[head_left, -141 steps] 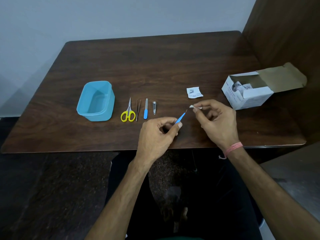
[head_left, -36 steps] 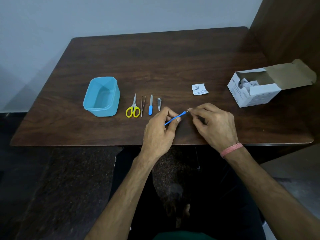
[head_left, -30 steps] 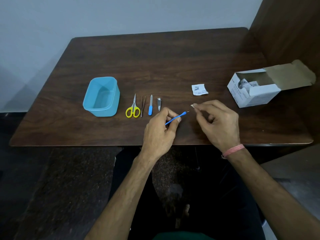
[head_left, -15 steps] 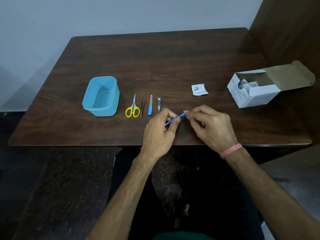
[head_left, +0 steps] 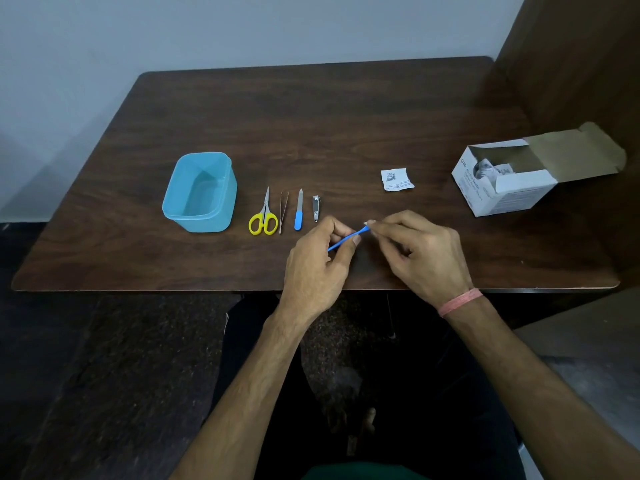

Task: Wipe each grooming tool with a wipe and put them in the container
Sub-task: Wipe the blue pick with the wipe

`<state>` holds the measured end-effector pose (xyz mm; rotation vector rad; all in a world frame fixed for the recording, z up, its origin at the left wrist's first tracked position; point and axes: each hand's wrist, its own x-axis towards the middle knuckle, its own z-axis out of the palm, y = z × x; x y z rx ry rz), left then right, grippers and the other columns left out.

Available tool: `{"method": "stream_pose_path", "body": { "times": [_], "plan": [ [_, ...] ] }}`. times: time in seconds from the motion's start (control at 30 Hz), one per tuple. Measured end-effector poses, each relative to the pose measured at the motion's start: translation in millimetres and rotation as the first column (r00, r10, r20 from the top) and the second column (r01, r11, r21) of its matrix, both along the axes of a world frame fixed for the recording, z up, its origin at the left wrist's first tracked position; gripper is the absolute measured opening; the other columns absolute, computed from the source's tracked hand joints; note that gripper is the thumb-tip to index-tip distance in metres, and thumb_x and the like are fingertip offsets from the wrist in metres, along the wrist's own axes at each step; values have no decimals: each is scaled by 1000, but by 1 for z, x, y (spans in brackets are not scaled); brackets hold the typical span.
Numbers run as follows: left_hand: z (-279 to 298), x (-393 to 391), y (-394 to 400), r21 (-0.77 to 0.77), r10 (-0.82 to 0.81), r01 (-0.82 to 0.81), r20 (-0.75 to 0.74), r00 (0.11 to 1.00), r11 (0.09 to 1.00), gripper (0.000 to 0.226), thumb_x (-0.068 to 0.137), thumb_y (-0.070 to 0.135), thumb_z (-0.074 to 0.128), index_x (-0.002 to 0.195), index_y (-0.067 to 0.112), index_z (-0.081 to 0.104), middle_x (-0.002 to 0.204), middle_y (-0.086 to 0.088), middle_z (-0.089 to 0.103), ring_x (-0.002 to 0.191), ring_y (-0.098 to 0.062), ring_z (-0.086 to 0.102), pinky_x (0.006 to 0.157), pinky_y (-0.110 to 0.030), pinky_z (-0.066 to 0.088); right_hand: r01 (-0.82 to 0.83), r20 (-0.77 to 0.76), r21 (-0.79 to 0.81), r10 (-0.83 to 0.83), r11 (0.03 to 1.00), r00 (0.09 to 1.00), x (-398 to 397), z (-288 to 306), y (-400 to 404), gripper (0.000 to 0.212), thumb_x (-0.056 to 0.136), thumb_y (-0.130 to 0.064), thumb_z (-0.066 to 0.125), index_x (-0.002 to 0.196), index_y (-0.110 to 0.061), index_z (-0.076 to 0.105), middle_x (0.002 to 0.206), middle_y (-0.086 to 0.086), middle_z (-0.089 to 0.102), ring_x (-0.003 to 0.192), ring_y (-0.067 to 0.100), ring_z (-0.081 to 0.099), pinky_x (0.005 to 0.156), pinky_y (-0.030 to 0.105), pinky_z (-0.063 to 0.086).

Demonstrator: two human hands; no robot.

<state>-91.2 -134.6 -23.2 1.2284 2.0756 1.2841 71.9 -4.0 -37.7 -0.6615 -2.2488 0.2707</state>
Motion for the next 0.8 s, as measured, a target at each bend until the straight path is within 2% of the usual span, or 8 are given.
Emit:
{"method": "stream_pose_path", "body": {
  "times": [0.37, 0.47, 0.53, 0.6, 0.67, 0.73, 0.8],
  "plan": [
    [-2, 2, -4, 9, -6, 5, 30, 1000, 1000, 10, 108, 26, 73, 98, 26, 71, 93, 15, 77, 92, -10, 73, 82, -40, 60, 5, 17, 35, -6, 999, 1000, 3, -2, -5, 20, 103, -17, 76, 118, -25, 86, 104, -9, 77, 68, 11, 67, 56, 38, 58],
    [-4, 3, -3, 13, 8, -9, 77, 997, 1000, 12, 109, 30, 72, 98, 28, 72, 90, 14, 77, 88, -11, 73, 79, -41, 60, 103, -75, -72, -108, 992, 991, 1, -3, -2, 17, 100, -16, 79, 113, -23, 87, 102, -8, 77, 61, 1, 50, 57, 34, 56],
    [-5, 3, -2, 22, 22, -24, 101, 995, 999, 15, 111, 36, 69, 97, 30, 71, 83, 13, 75, 75, -8, 70, 72, -41, 58, 122, -157, -159, -147, 980, 977, 0, -2, 1, 15, 101, -17, 80, 114, -21, 87, 104, -7, 77, 57, -2, 42, 59, 29, 53],
    [-5, 3, -1, 31, 20, -24, 133, 991, 999, 22, 114, 42, 64, 98, 29, 71, 77, 11, 73, 64, -3, 63, 65, -38, 55, 92, -217, -208, -137, 974, 967, 0, 1, 1, 16, 101, -16, 81, 115, -19, 87, 105, -6, 78, 55, 0, 46, 62, 19, 46],
    [-3, 2, 0, 28, 17, -20, 129, 992, 999, 25, 115, 44, 61, 99, 29, 71, 74, 11, 72, 61, -2, 61, 63, -39, 55, 78, -272, -259, -150, 963, 950, -1, 6, -1, 16, 101, -14, 82, 116, -18, 87, 104, -7, 78, 55, 9, 49, 63, 12, 40],
    [-3, 1, 1, 16, 8, -10, 118, 993, 1000, 25, 115, 45, 60, 99, 29, 72, 75, 11, 72, 62, -3, 62, 65, -44, 59, 66, -294, -316, -164, 947, 942, -5, 13, -1, 17, 100, -15, 82, 116, -20, 87, 102, -9, 78, 57, 16, 49, 61, 11, 38],
    [-3, 1, 1, 19, 11, -13, 121, 993, 1000, 25, 115, 44, 60, 99, 30, 73, 74, 10, 71, 61, -4, 61, 65, -44, 58, 43, -286, -303, -133, 952, 949, -10, 15, -3, 17, 100, -15, 83, 116, -19, 87, 103, -9, 79, 58, 14, 49, 63, 10, 38]
  ]
}}
